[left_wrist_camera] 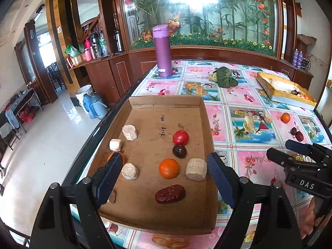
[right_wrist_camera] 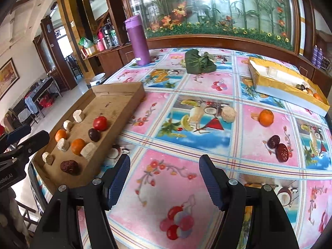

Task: Organize fruits
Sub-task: 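Withdraw both grippers and move them over the remaining dates and cake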

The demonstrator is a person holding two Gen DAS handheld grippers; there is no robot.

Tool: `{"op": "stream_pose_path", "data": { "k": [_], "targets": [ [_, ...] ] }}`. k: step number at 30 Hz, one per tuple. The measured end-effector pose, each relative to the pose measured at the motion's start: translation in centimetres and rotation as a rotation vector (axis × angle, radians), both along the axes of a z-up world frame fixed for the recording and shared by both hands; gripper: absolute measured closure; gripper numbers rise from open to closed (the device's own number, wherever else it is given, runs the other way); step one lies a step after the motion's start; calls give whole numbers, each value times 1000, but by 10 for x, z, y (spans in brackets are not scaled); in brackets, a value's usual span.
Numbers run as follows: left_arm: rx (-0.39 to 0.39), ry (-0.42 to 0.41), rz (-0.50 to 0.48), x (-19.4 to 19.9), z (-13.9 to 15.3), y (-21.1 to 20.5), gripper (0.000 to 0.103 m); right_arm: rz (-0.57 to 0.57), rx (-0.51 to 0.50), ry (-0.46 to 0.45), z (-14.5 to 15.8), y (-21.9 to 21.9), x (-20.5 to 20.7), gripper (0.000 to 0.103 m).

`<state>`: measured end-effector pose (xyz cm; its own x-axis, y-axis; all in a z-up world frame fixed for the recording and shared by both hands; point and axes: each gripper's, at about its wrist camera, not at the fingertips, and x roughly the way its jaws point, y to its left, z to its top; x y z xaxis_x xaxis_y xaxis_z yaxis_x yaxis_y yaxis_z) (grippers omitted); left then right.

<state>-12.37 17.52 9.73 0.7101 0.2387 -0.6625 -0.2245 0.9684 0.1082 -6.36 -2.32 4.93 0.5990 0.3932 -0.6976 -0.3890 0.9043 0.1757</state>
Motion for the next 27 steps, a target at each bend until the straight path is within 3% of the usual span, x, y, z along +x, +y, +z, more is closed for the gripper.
{"op": "stream_pose_path", "data": {
  "k": [10,18,23,27],
  "targets": [
    [-3,41,-41,18,-9,-16,20,-76,-21,4,1,-40,17,29],
    [-32,76,-70,33,-14,-24,20,-213,-31,-19,16,-106,37,28],
    [-116,117,-109,51,-19,-31,20,-316,18,3,20,-148,54,26],
    [-175,157,-135,68,-24,-43,20,-328,53,63,3,-156,71,27]
  ]
}}
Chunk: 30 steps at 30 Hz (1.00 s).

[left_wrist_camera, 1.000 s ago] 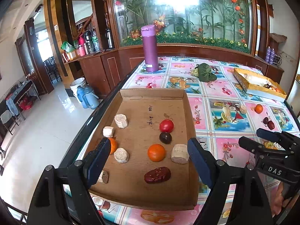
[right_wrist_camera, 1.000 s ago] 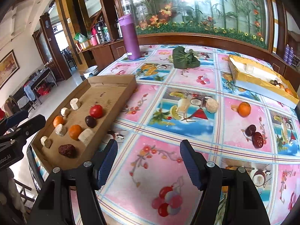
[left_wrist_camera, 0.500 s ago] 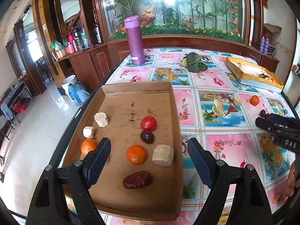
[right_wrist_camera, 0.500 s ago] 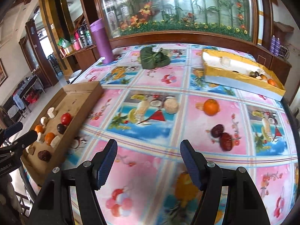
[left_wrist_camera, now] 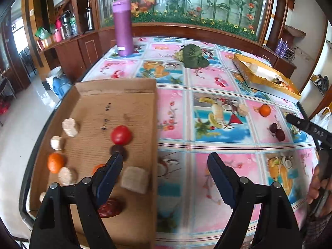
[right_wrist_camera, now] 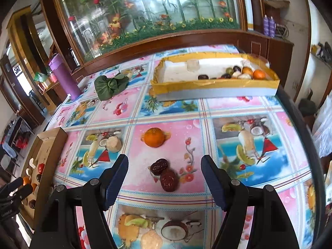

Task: Organize fruits
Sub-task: 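Withdraw both grippers and move them over the remaining dates and cake, then grasp a red date with the right gripper while the left gripper grasps a brown round cake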

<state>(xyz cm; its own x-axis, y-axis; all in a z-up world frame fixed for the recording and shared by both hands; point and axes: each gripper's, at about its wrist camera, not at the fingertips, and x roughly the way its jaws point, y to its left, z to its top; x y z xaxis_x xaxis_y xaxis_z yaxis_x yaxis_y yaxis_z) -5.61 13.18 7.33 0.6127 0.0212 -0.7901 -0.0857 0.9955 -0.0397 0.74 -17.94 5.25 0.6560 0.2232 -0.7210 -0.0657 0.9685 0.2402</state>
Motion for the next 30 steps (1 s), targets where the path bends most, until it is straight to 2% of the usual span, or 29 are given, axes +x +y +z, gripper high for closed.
{"op": "stream_pose_path", "data": {
  "k": [5,10,17,22,23,27,29,30],
  "targets": [
    [-24,7,-38,19,-1,-26,20,1,25,58,-24,3,13,27],
    [-72,18,-59,56,-7,-54,20,20,28,70,-39,1,7,27],
    [-48,19,-174,114,-35,-107,20,60,-85,54,-42,9,1,27],
    [-28,24,-218,137,-51,-132,20,51,-117,54,-42,10,1,39],
    [-21,21,-226,139,-53,-135,20,47,-124,54,-42,10,1,45],
    [0,31,-255,145,-64,-146,20,44,-146,54,-42,12,1,48],
    [11,20,-262,143,-66,-148,23,43,-160,54,-42,14,1,50],
    [32,8,-261,142,-66,-150,34,41,-169,54,-42,14,1,54]
  ]
}}
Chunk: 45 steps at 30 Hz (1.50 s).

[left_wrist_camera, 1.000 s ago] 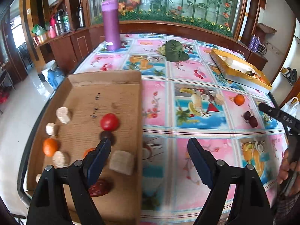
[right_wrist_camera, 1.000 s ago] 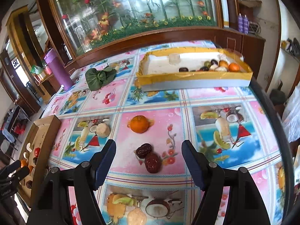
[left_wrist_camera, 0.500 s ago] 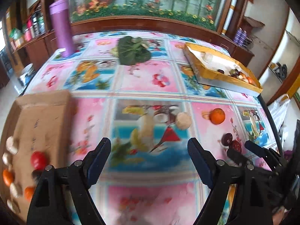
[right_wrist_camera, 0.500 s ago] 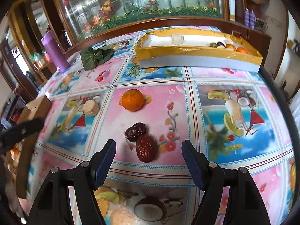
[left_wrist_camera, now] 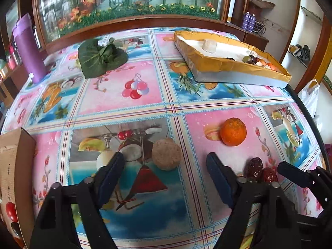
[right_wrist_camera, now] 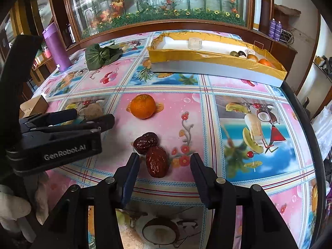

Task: Organize fruits
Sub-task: 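Grasp a red date with the right gripper while the left gripper grasps a brown round cake, then carry the date and cake into the cardboard box and release them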

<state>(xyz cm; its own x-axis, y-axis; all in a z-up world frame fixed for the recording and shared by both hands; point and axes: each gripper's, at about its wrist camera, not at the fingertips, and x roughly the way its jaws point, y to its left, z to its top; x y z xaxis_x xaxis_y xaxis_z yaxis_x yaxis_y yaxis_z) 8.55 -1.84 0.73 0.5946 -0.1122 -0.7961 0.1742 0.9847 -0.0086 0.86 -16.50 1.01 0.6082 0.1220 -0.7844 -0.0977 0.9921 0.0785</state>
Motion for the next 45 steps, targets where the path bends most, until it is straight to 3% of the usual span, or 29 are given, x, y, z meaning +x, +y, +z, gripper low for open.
{"op": "stream_pose_path", "data": {
  "k": [3,4,9,14,20,25,29,33,37,41,45],
  "targets": [
    [25,-23,1,-2,3,-1,75,2,-22,-3,0,2,-1,61],
    [24,-22,2,-2,4,1,78,2,-34,-4,0,4,-1,63],
    [1,-34,13,-14,12,9,78,2,-51,-11,0,4,-4,80],
    [-13,-94,20,-37,34,19,77,4,0,-16,3,0,-5,80],
    [-65,-124,45,-68,54,43,77,17,69,-89,18,-3,-14,80],
    [-100,-141,81,-92,64,66,77,27,195,-113,26,-13,-15,80],
    [-111,-153,121,-108,70,88,77,16,191,-121,26,-13,-16,80],
    [-101,-158,191,-124,75,125,77,15,149,-136,27,-6,-18,80],
    [-76,-163,256,-134,85,173,77,28,209,-85,31,-2,-21,80],
    [-18,-160,311,-131,94,224,77,102,199,-112,62,25,-32,80],
    [-15,-132,356,-114,98,272,77,206,178,-138,95,74,-32,79]
  ]
}}
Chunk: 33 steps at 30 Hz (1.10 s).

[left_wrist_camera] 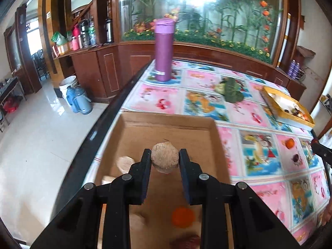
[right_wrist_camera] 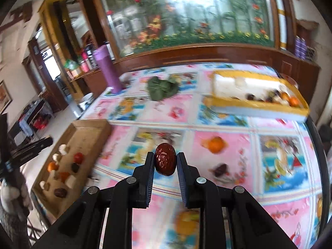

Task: Organize fruits
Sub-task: 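Carry the date and cake into the cardboard box and release them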

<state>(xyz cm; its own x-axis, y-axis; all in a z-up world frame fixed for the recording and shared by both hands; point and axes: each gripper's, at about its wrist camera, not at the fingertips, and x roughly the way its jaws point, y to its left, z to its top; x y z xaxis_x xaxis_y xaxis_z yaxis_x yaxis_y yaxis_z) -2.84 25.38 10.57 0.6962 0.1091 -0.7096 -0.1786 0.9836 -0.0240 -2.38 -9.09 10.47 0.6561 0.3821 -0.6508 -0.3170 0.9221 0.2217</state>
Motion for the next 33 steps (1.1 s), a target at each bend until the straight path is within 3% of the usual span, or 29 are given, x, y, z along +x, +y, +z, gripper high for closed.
{"op": "stream_pose_path", "data": {
  "k": [2,6,15,23,25,28,30,33],
  "targets": [
    [8,21,20,12,-3,17,77,57,-19,-9,10,35,4,79],
    [-73,101,29,44,-21,47,77,170,-48,11,9,111,16,79],
    [-161,245,71,78,-59,72,77,289,-153,126,-39,239,59,79],
    [-237,255,80,77,-66,86,77,305,-197,201,-72,270,80,79],
    [-252,243,87,75,-64,88,68,309,-199,192,-73,271,79,79],
    [-280,216,99,70,-58,90,59,315,-193,182,-72,272,76,63],
    [-279,200,105,66,-51,88,59,311,-200,149,-66,271,71,46],
    [-271,155,102,55,-35,81,57,306,-204,112,-55,264,64,44]
  ]
}}
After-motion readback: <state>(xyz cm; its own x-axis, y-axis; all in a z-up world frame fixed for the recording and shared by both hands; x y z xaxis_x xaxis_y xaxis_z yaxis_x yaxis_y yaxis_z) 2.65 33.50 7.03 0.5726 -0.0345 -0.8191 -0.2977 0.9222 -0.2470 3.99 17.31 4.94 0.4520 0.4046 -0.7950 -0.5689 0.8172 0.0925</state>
